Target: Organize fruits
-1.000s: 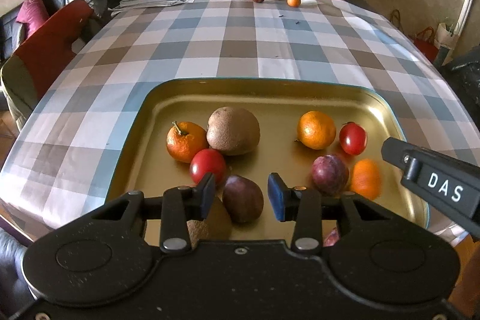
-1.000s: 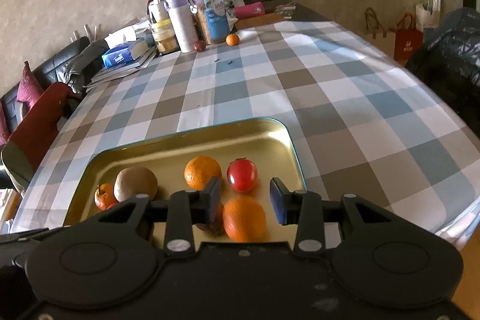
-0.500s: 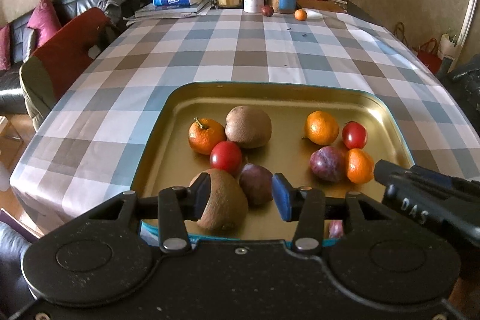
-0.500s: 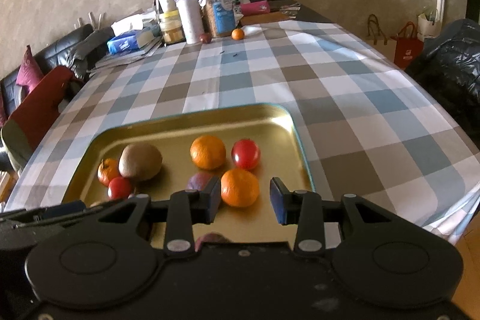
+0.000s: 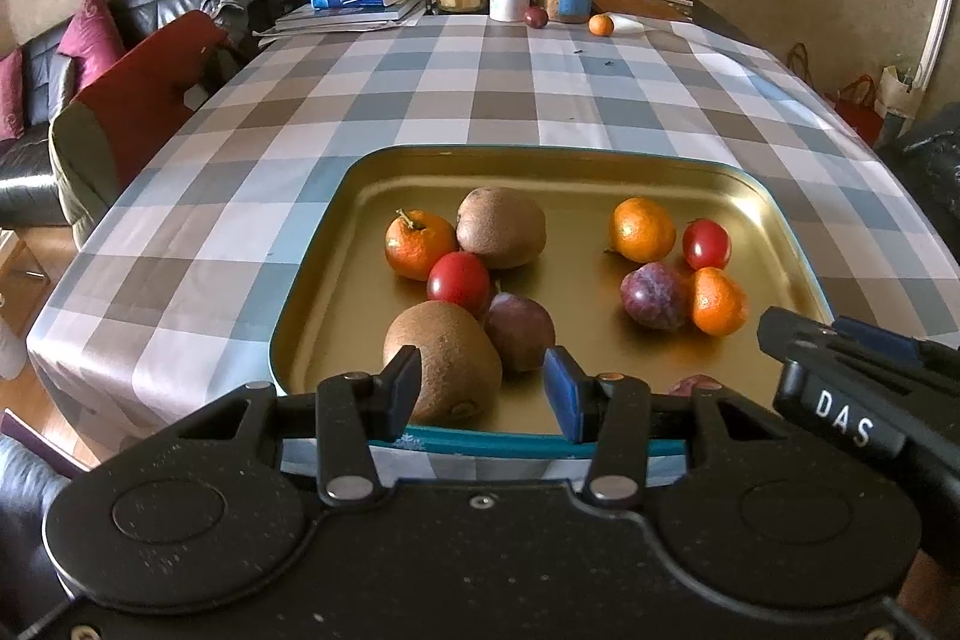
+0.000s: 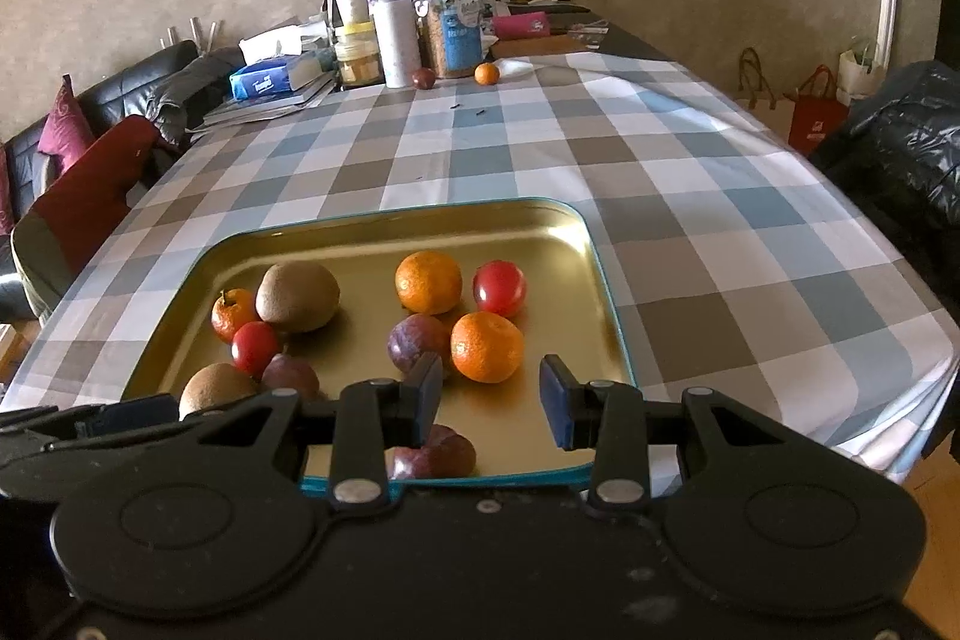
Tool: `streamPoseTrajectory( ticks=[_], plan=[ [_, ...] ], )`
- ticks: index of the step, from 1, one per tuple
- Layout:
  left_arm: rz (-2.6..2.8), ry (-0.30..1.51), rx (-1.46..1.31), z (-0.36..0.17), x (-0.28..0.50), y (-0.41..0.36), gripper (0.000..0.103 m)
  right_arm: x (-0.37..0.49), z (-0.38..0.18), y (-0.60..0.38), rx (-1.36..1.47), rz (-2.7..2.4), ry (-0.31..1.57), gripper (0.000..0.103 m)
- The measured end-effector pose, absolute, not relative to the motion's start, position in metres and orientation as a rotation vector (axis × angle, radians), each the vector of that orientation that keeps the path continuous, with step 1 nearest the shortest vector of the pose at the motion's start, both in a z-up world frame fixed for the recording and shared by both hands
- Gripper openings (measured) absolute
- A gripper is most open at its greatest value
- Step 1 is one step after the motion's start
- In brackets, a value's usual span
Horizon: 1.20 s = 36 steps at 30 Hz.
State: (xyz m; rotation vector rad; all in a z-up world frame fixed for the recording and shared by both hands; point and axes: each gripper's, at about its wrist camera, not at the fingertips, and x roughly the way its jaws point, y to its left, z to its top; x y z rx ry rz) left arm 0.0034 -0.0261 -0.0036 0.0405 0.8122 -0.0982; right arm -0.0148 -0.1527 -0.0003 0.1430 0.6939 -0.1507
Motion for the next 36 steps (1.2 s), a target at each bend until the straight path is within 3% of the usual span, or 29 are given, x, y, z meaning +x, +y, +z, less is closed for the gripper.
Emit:
streamPoseTrajectory(
  ticks=[36],
  plan=[
    [-0.065, 0.785, 0.056, -0.007, -0.005, -0.021, 0.054, -0.016, -0.010, -0.138, 0.074, -0.151, 0.742, 0.040]
  ],
)
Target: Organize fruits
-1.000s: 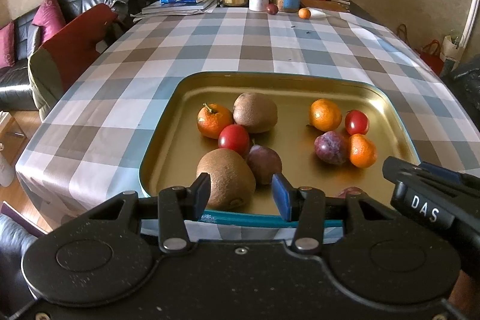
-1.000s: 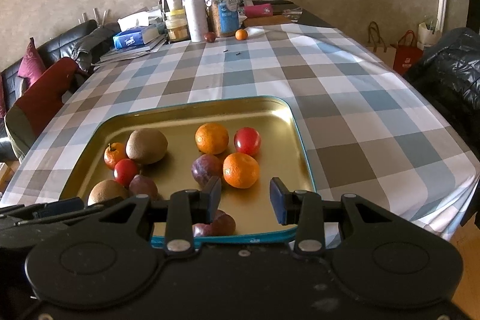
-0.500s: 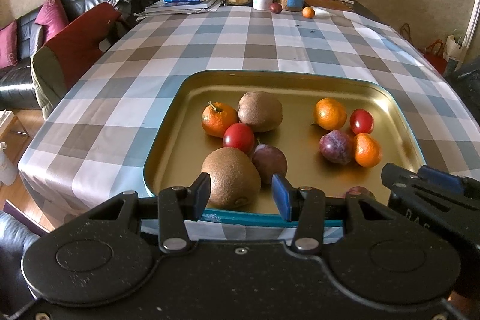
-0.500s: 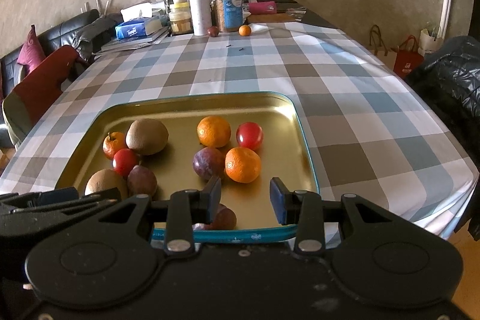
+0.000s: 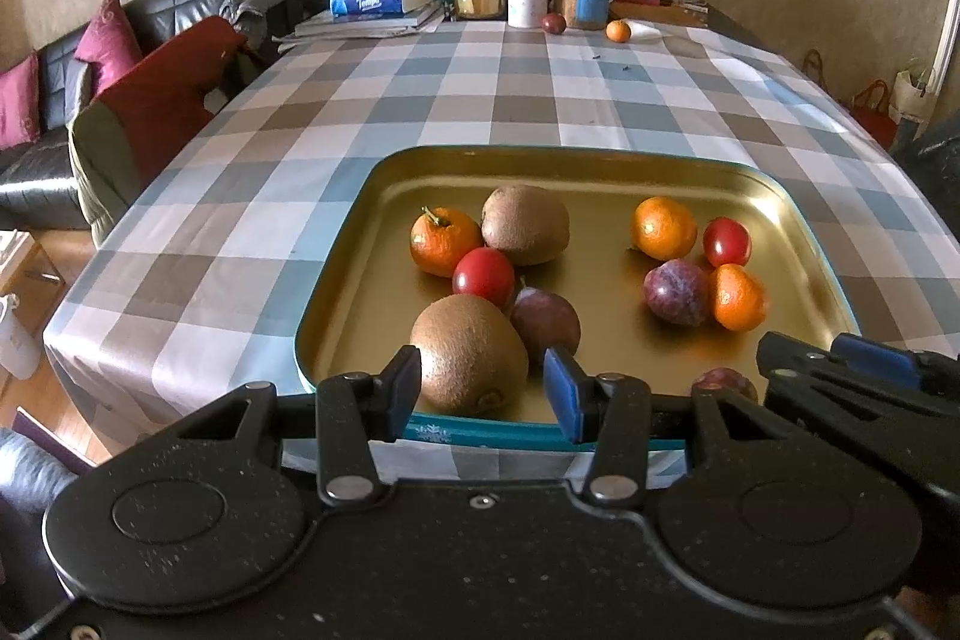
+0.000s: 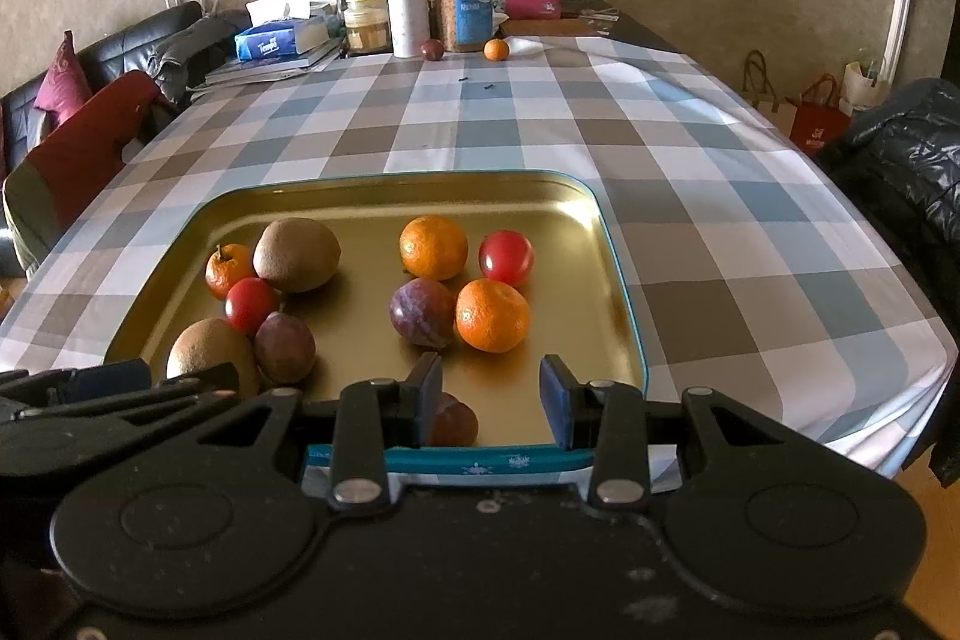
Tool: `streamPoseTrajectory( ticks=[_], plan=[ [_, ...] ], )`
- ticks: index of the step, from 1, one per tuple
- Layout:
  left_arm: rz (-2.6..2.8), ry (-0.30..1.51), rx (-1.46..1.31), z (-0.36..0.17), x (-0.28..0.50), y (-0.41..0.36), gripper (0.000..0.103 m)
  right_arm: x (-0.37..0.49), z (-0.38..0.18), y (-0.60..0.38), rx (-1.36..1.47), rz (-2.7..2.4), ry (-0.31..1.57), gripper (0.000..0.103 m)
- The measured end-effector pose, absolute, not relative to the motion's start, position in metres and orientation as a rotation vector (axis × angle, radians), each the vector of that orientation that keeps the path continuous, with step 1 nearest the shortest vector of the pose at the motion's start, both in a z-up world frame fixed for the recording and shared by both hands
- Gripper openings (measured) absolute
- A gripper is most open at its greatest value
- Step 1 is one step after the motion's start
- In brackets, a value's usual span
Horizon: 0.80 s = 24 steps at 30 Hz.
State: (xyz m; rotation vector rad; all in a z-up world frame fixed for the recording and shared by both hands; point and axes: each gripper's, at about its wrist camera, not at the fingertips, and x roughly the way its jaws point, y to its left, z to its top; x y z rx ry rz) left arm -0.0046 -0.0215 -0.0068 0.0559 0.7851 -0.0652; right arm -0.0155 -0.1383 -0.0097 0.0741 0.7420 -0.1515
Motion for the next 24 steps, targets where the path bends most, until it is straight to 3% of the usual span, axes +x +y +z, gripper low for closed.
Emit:
streamPoseTrajectory(
  ticks=[24],
  plan=[
    [-0.081, 0.787, 0.061, -0.0106, -0.0047, -0.0184, 0.054, -0.0134, -0.0150, -0.1383, 0.084, -0.147, 0.761, 0.040]
  ],
)
